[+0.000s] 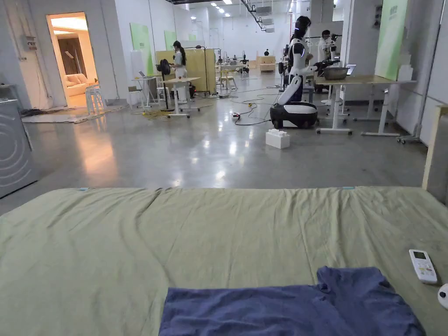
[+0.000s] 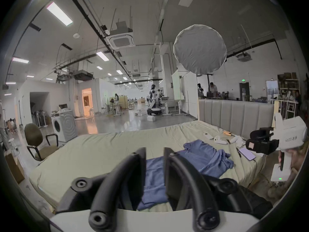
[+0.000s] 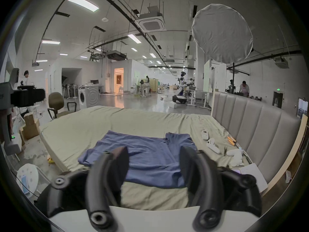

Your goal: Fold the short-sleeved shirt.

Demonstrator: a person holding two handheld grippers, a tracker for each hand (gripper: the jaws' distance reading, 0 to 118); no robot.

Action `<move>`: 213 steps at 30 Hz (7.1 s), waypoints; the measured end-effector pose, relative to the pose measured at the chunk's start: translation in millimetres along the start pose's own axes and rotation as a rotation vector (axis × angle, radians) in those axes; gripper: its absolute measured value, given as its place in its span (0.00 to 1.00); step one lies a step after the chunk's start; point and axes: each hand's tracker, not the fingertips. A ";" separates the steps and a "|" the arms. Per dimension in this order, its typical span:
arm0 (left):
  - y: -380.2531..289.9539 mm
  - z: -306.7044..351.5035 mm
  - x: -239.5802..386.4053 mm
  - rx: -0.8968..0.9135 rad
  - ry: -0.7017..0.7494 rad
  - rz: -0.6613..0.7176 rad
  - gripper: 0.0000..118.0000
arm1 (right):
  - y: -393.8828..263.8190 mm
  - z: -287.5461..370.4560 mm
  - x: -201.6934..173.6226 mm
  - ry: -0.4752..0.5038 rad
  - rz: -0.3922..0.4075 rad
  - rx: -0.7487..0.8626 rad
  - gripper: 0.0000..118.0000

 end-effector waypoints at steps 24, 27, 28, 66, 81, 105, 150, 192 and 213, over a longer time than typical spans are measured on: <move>-38.2 -24.3 -29.6 -0.125 -0.062 0.154 0.00 | -26.1 14.4 20.2 -0.004 -0.283 -0.030 0.00; -66.3 -66.8 -53.6 -0.168 -0.090 0.217 0.00 | -32.7 13.0 25.3 0.037 -0.372 -0.058 0.00; -76.7 -83.5 -60.2 -0.221 -0.069 0.245 0.00 | -35.8 13.6 27.4 0.037 -0.390 -0.075 0.00; -212.1 -274.6 -51.7 -0.971 -0.123 0.173 0.09 | -155.7 -162.8 159.8 -0.301 -0.452 -0.483 0.60; -200.4 -233.1 -88.4 -0.727 -0.171 0.357 0.10 | -131.5 -168.4 166.6 -0.224 -0.264 -0.530 0.07; -197.4 -109.5 -109.5 -0.657 -0.011 0.451 0.78 | -148.7 -38.9 126.7 -0.268 -0.421 -0.492 0.65; -38.4 -123.2 -60.2 -0.194 -0.113 0.266 0.00 | -33.4 -9.6 21.3 0.027 -0.248 -0.154 0.00; -176.5 -492.6 -43.8 -1.108 -0.006 -0.168 0.17 | -86.7 -315.4 237.4 -0.174 -0.505 -0.698 0.64; -76.0 -328.3 -127.4 -0.639 -0.146 0.140 0.11 | -24.1 -237.9 205.5 -0.106 -0.222 -0.457 0.03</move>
